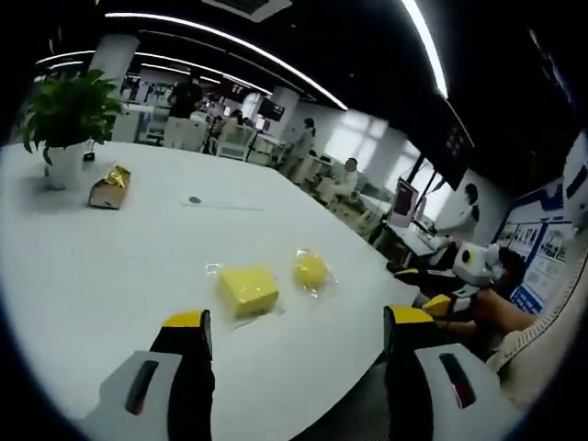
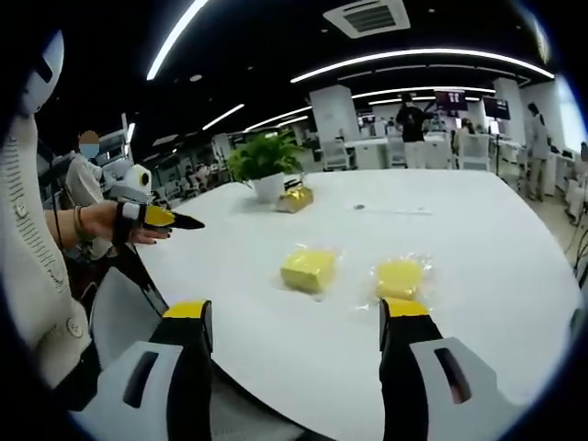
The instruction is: Compare the silicone blocks by pressing each to a similar depth, holding the contact briefly, and releasing to observe deformation and rebound differences across the visible hardness samples.
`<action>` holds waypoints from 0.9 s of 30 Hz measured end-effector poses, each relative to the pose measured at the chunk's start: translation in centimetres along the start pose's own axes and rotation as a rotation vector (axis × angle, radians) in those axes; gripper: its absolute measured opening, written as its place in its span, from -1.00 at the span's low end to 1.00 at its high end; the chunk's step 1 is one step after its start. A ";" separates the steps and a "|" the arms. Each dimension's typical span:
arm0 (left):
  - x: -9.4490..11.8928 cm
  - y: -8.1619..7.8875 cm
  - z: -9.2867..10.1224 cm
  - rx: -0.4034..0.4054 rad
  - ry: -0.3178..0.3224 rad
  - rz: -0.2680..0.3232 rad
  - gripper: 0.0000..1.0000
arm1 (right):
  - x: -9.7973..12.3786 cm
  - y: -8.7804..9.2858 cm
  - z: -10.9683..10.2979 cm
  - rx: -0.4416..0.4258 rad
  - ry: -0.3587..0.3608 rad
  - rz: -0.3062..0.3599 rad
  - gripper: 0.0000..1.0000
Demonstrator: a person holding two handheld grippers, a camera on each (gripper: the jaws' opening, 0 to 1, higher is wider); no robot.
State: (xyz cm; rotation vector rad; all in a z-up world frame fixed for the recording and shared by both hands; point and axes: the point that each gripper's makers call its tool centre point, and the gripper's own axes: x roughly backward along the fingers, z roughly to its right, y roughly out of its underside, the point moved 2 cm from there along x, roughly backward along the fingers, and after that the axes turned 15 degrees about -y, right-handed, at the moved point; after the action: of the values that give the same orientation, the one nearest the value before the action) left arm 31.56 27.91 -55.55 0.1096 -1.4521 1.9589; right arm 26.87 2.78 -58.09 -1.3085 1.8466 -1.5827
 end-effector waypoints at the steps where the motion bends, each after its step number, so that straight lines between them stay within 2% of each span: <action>1: -0.5 -0.3 -0.2 0.012 0.002 -0.003 0.53 | 0.1 0.0 0.1 -0.003 0.002 0.003 0.38; 4: -2.1 -1.1 -0.8 0.063 0.016 -0.030 0.36 | 0.4 0.0 0.7 -0.010 0.017 0.000 0.38; 7: -4.6 -2.2 -1.6 0.166 0.029 -0.035 0.42 | 0.5 0.2 1.0 -0.018 0.022 -0.001 0.37; 9: -6.3 -2.3 -2.3 0.234 0.024 -0.064 0.48 | 0.4 0.6 1.3 -0.028 0.026 -0.011 0.37; 10: -7.0 -2.3 -2.5 0.242 0.033 -0.069 0.47 | 0.4 0.8 1.4 -0.036 0.029 -0.013 0.37; 12: -8.3 -1.9 -3.1 0.289 0.015 -0.114 0.43 | 0.4 1.1 1.5 -0.049 0.030 -0.018 0.37; 14: -10.1 -1.7 -3.7 0.302 0.020 -0.116 0.42 | 0.4 1.4 1.5 -0.055 0.029 -0.028 0.37; 15: -10.6 -1.2 -3.9 0.340 0.007 -0.148 0.43 | 0.4 1.5 1.6 -0.058 0.030 -0.031 0.37; 18: -12.9 -0.4 -4.7 0.401 0.007 -0.179 0.46 | 0.6 1.7 1.8 -0.065 0.035 -0.039 0.36; 22: -15.2 0.6 -5.5 0.439 0.010 -0.195 0.46 | 0.8 1.8 2.1 -0.081 0.047 -0.045 0.36; 27: -17.8 1.8 -6.8 0.564 0.007 -0.233 0.42 | 0.9 2.1 2.7 -0.093 0.063 -0.061 0.36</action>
State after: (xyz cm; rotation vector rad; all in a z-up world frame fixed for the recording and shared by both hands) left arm 46.26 25.21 -67.52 0.4972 -0.8016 2.1081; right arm 27.64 0.44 -60.59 -1.3824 1.9570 -1.6031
